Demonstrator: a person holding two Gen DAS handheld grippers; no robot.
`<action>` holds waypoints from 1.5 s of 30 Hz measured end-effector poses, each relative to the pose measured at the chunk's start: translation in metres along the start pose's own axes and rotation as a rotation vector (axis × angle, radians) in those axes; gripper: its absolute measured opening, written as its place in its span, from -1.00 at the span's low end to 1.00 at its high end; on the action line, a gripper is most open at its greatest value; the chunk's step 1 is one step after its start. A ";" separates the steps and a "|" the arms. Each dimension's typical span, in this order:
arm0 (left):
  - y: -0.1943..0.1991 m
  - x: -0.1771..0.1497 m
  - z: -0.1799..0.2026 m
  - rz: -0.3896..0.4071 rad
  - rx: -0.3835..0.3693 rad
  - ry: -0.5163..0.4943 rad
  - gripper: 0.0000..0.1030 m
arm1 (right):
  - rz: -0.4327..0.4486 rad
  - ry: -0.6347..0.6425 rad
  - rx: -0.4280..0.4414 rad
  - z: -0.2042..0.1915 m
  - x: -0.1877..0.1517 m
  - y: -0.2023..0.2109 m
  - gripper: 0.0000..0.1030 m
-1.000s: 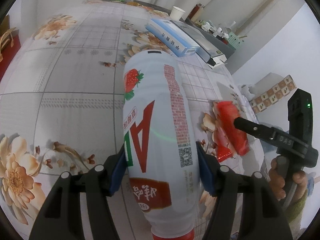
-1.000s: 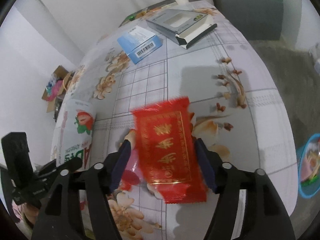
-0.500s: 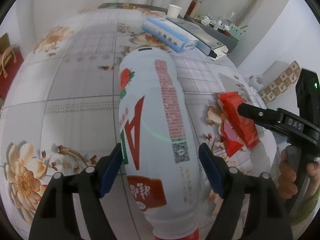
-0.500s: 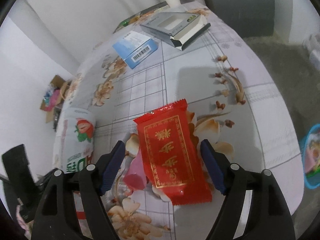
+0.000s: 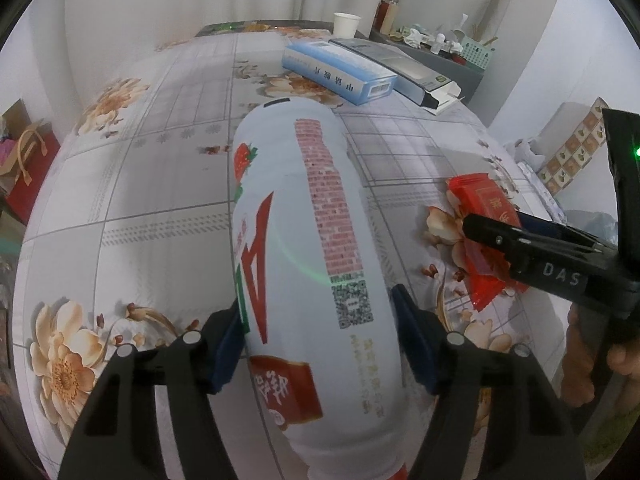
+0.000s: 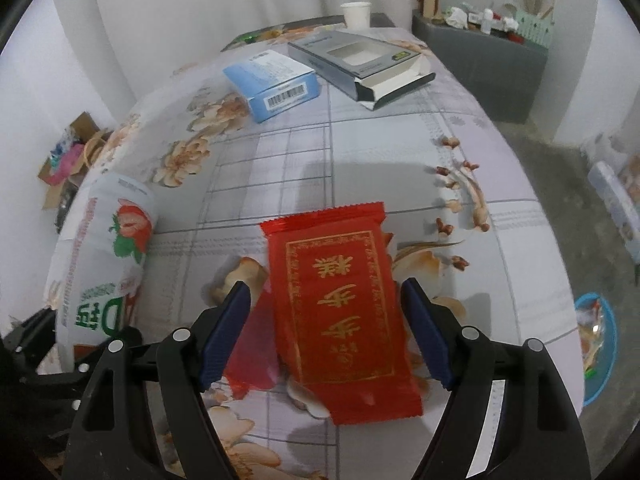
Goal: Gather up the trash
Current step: 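Lift the bottle with the left gripper while the right gripper lifts the red packet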
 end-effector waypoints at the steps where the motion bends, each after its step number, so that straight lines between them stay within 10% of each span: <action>1: 0.000 0.000 0.000 0.001 0.000 -0.001 0.28 | 0.003 -0.002 -0.008 0.002 0.000 0.000 0.29; 15: 0.005 -0.002 0.006 0.039 0.030 -0.026 0.26 | 0.019 -0.053 -0.041 0.021 -0.003 0.006 -0.49; 45: 0.019 0.006 0.009 0.099 0.063 -0.062 0.26 | 0.040 -0.168 0.050 0.042 -0.001 0.023 -0.85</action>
Point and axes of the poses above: each gripper's, at about its wrist camera, not at the fingertips, and y roughly against the way its jaws point, z to its right, x to its top, the point moved 3 cm from there along -y, roughly the way its jaws point, and after that the axes turned 5 degrees about -x, right-handed, at the moved point
